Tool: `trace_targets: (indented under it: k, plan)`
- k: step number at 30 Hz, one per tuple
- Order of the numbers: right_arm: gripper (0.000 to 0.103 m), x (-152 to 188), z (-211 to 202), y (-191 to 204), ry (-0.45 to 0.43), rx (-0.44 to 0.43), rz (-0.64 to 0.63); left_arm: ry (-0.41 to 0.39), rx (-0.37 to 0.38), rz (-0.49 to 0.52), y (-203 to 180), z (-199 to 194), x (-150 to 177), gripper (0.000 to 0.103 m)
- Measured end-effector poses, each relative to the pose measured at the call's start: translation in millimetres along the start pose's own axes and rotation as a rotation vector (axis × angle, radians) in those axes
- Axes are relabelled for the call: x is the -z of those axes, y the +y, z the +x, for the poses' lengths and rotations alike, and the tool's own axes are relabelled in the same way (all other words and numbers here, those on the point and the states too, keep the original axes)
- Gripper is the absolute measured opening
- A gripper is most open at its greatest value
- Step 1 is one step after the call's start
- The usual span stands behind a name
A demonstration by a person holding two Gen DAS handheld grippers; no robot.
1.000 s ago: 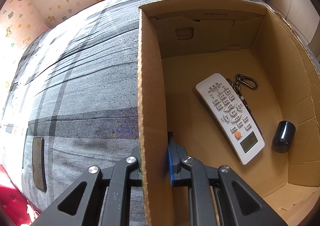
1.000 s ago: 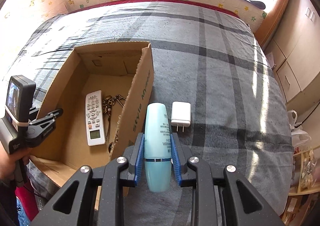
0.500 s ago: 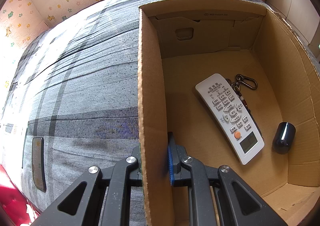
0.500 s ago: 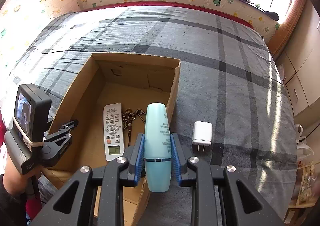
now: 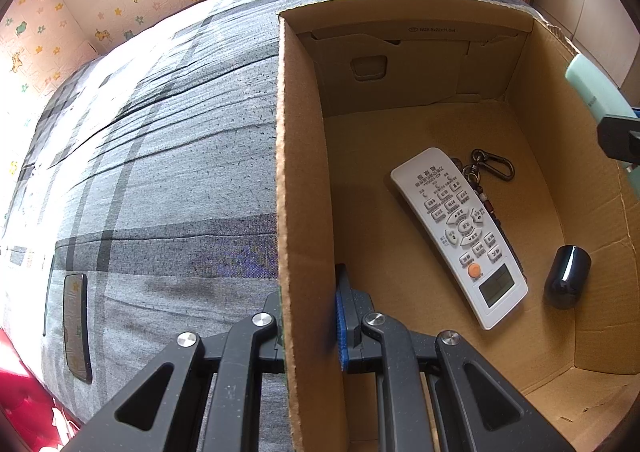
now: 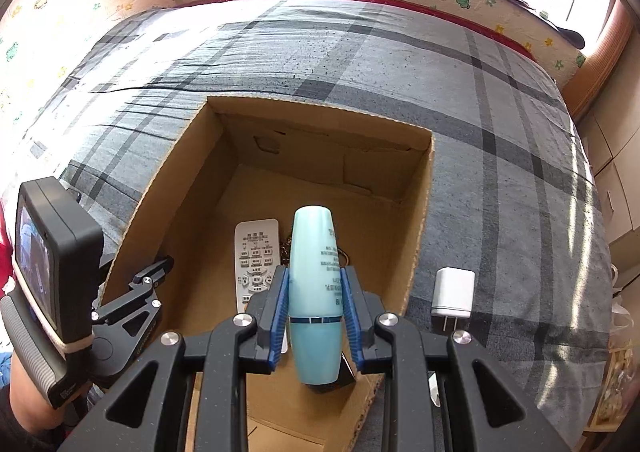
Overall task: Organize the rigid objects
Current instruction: 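Lift the lotion bottle and carry it over the box with the right tool, then lower the lotion bottle beside the keychain and open the right tool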
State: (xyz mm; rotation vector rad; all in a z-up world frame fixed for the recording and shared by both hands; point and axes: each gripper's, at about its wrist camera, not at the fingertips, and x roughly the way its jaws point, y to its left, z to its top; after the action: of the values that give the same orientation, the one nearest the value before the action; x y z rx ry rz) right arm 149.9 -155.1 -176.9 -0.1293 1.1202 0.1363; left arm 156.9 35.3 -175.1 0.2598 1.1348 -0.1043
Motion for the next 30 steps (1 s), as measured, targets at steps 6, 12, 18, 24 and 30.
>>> trace_targets:
  k: [6, 12, 18, 24, 30]
  plan:
    - [0.027, -8, 24, 12, 0.030, 0.005, -0.007, -0.001, 0.004, -0.003, 2, 0, 1, 0.014]
    - [0.027, -13, 47, 18, 0.060, 0.016, -0.012, -0.001, 0.005, -0.004, 3, 1, 1, 0.014]
    - [0.027, -17, 71, 19, 0.101, 0.028, -0.007, -0.003, 0.005, -0.005, 5, 0, 2, 0.014]
    - [0.027, -17, 90, 20, 0.134, 0.041, -0.009, -0.001, 0.008, -0.005, 5, 1, 2, 0.014]
    - [0.027, -20, 98, 20, 0.146, 0.043, -0.010, 0.001, 0.007, -0.004, 4, 0, 1, 0.014]
